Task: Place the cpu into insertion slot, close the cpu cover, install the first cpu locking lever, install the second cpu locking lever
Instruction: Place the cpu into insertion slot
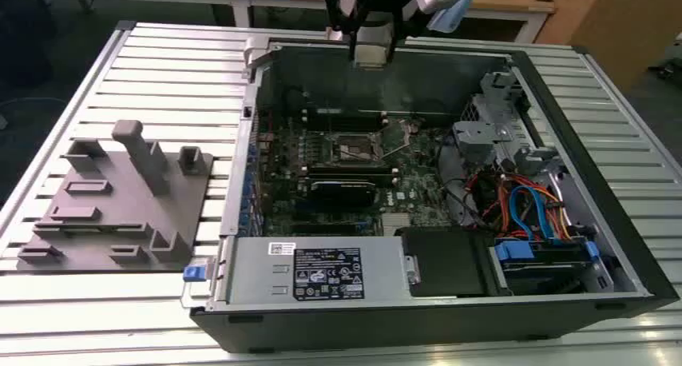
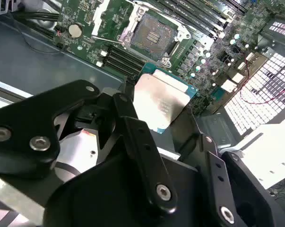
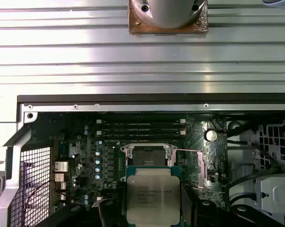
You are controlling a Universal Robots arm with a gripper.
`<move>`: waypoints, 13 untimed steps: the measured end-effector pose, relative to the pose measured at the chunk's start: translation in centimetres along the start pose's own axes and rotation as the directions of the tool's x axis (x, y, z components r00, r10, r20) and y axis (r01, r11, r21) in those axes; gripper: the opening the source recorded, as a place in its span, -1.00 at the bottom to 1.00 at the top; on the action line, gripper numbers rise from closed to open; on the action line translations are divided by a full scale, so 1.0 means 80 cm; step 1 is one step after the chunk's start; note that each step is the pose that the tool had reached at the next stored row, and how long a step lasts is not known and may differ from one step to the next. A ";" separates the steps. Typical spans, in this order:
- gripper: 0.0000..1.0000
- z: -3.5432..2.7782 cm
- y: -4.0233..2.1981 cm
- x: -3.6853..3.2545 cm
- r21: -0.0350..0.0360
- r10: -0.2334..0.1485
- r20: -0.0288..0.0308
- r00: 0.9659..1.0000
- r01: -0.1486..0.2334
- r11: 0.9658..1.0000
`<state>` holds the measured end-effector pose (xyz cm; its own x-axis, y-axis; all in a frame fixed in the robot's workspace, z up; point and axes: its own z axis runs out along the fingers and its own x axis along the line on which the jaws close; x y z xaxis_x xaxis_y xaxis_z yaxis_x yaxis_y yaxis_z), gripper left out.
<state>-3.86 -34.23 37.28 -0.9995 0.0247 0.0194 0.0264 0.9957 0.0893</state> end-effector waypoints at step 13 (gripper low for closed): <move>0.08 0.0000 0.0000 0.0000 0.000 0.002 0.000 1.000 -0.002 1.000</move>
<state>-3.86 -34.22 37.28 -0.9995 0.0265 0.0193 0.0282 0.9956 0.0893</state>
